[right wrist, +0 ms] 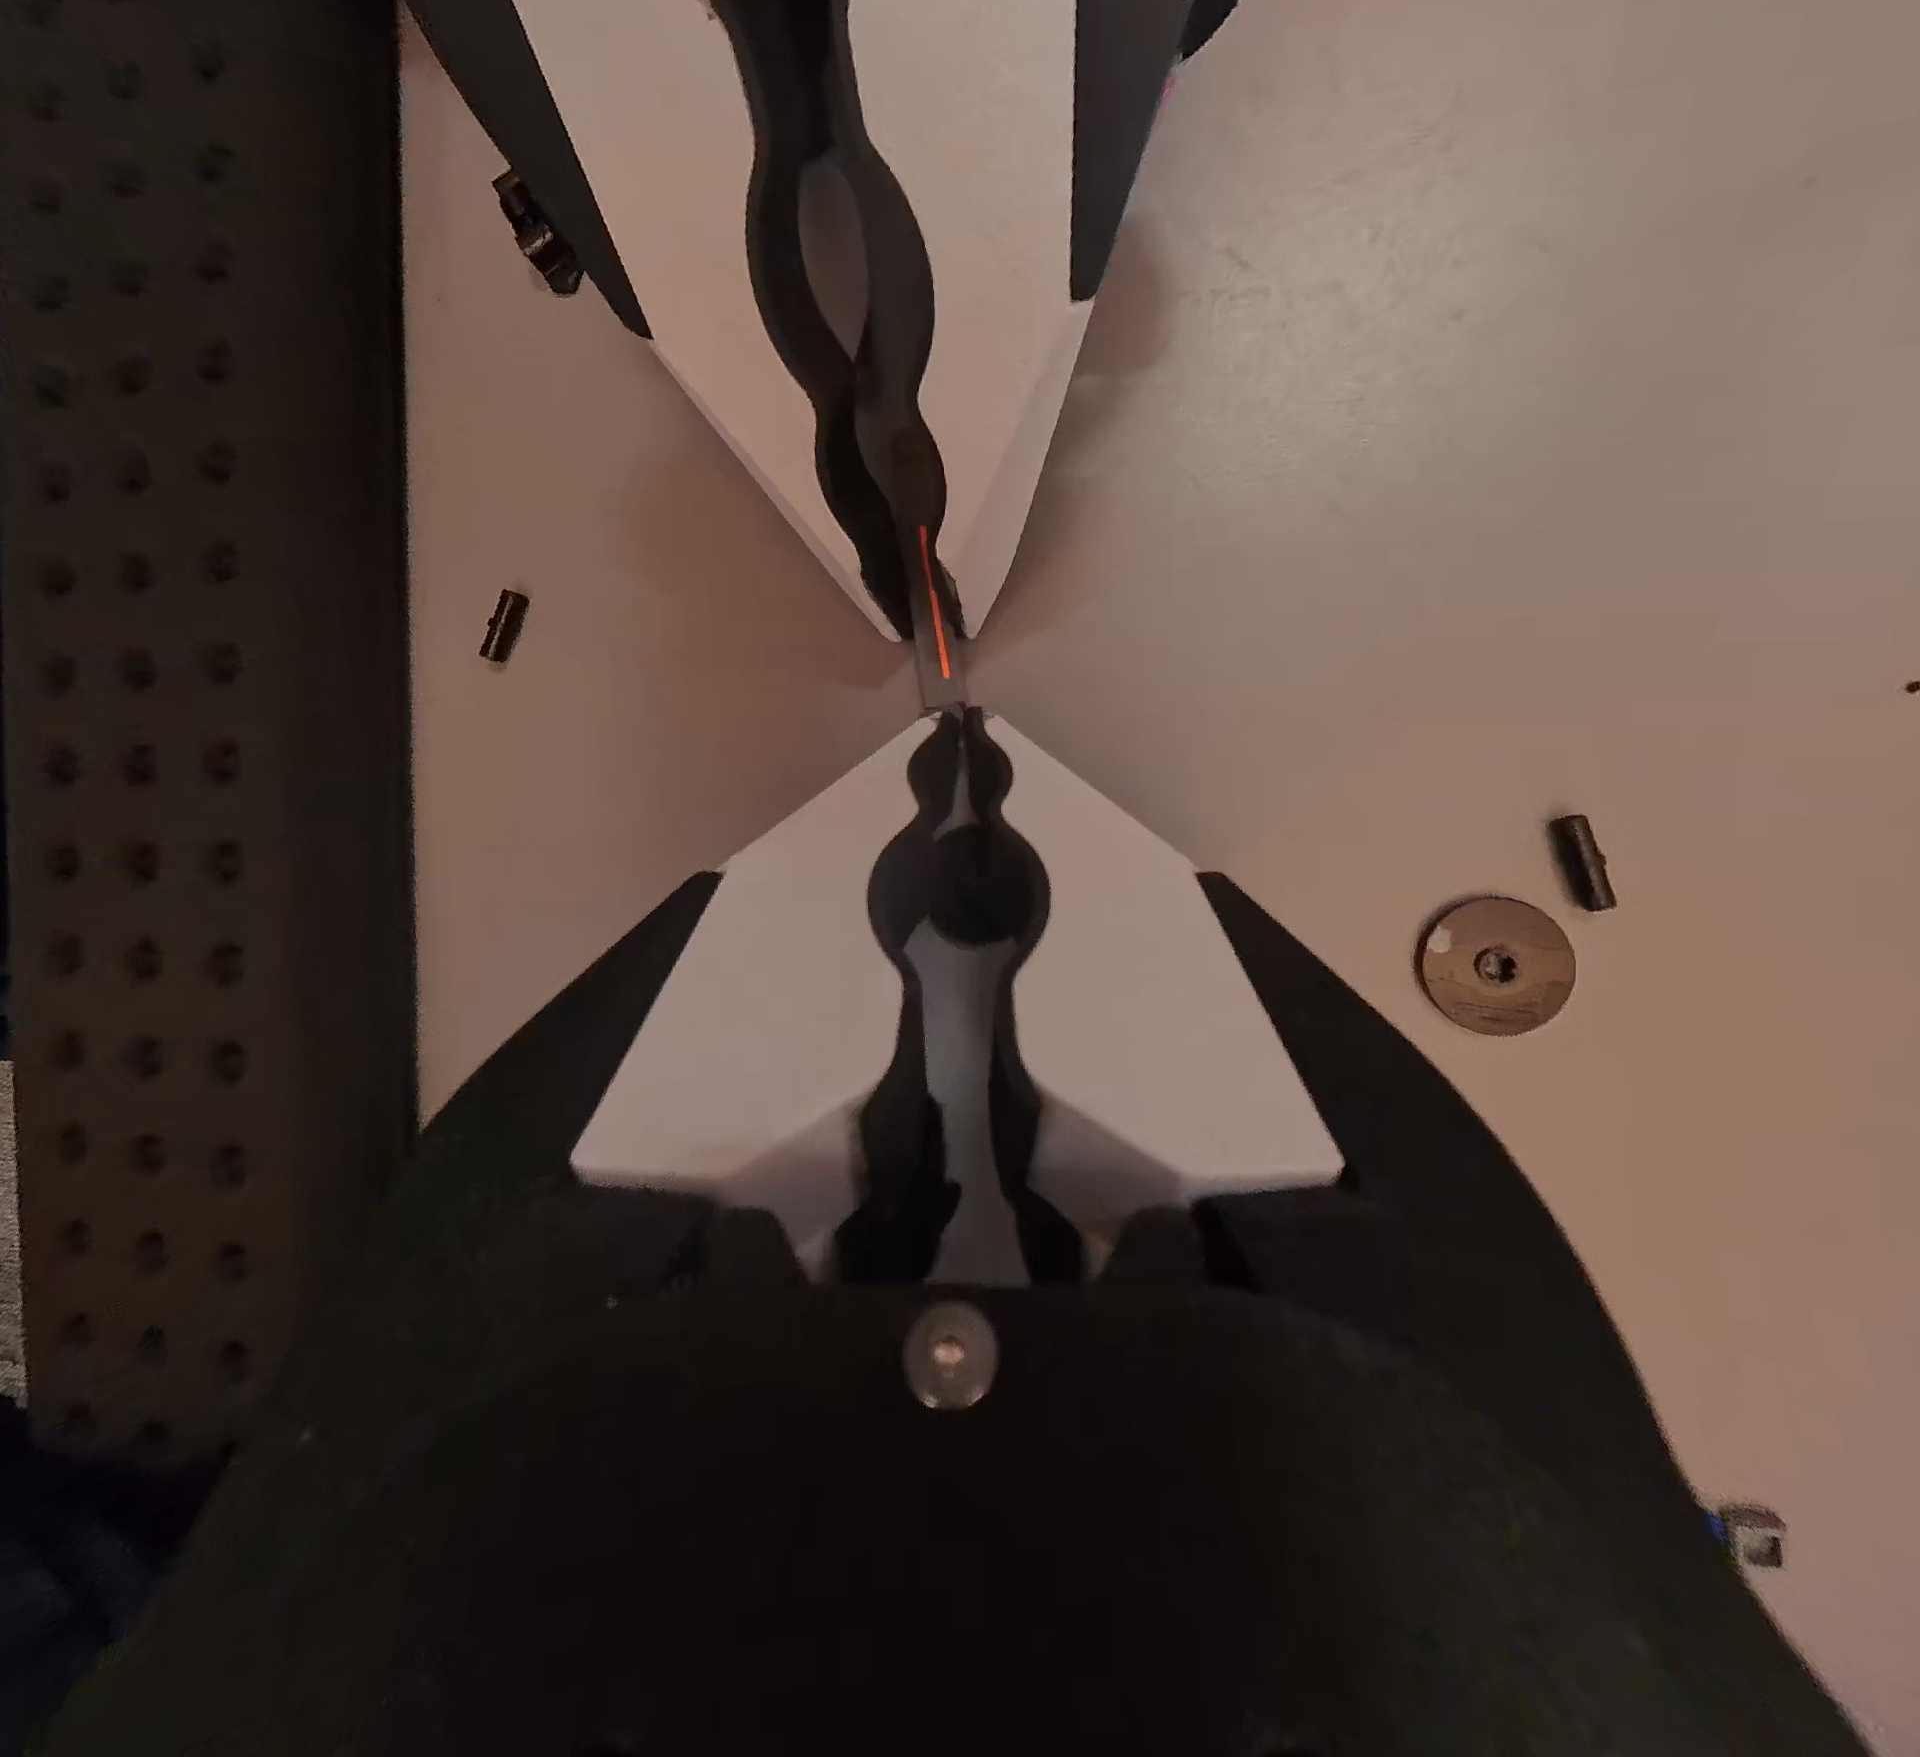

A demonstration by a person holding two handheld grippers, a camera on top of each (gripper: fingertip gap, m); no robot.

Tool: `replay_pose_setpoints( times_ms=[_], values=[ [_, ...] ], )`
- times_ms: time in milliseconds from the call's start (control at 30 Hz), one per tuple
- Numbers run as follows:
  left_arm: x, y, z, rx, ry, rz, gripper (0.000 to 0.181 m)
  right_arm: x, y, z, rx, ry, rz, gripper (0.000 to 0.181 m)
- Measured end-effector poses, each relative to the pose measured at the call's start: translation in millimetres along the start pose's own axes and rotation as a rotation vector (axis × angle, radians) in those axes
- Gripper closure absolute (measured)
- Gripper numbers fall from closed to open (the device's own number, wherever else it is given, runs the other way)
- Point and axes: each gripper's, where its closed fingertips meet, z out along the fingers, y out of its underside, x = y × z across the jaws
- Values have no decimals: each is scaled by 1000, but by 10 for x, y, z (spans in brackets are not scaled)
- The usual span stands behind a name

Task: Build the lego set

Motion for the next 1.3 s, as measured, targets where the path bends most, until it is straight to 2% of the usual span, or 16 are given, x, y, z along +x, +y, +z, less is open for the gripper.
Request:
replay_pose_setpoints(
  times_ms=[1167,1267,1300],
  values=[
    [2,-10,22,-30,-22,15,174,8,-4,36,-49,15,181,181],
    [154,-96,101,8,48,36,175,17,-20,117,-49,18,173,181],
    [138,-102,110,-18,22,63,175,8,-3,109,-62,21,154,181]
  ],
)
